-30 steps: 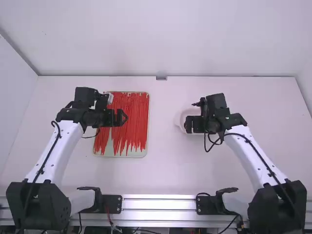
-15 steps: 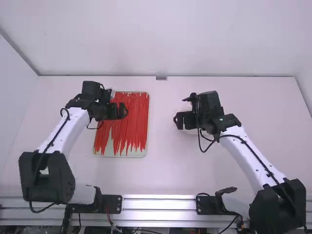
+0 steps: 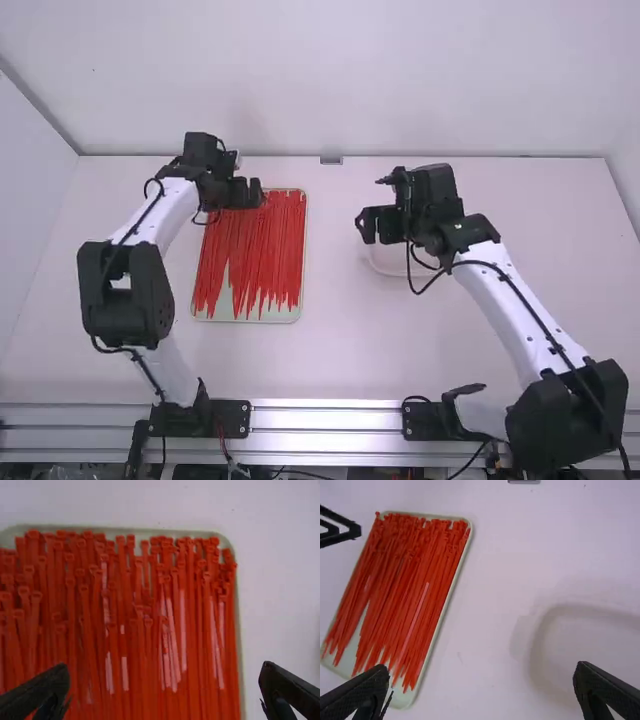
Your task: Fasten the cable tie
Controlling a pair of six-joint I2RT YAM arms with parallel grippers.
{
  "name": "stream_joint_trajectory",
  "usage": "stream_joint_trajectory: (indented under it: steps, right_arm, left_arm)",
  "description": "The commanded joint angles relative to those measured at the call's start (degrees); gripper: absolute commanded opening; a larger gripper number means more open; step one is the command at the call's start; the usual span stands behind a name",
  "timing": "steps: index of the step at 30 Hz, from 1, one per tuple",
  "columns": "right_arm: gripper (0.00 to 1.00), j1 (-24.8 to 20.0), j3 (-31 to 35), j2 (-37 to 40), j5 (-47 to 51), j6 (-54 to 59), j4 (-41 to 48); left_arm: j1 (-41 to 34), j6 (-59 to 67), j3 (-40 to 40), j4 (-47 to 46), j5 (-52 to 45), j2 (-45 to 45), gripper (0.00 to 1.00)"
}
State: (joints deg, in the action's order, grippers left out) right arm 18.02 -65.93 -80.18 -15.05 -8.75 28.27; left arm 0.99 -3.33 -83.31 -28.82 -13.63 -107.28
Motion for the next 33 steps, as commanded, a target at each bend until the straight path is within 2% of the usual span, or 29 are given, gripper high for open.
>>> stream_joint_trajectory:
  steps: [1,6,10,33]
  right_arm:
    - [0.98,1.2,-3.0,-2.1,-0.1,0.2,0.7]
    - [0.98,1.5,-3.9,-3.9,0.0,0.1,2.2]
    - [0.98,1.5,-3.8,-4.6,-0.1,0.0,3.6]
    - [0.98,1.5,-3.8,-4.5,0.1,0.1,7.0]
  left_arm:
    - [-1.8,1.9,-1.5,1.5,6.2,-1.8,0.99]
    - [-4.9,4.7,-1.5,6.3,10.8,-4.2,0.95]
    - [-7.2,4.7,-1.5,10.4,14.8,-6.3,0.87]
    - [-7.5,-0.3,-1.5,15.8,14.3,-15.4,0.74]
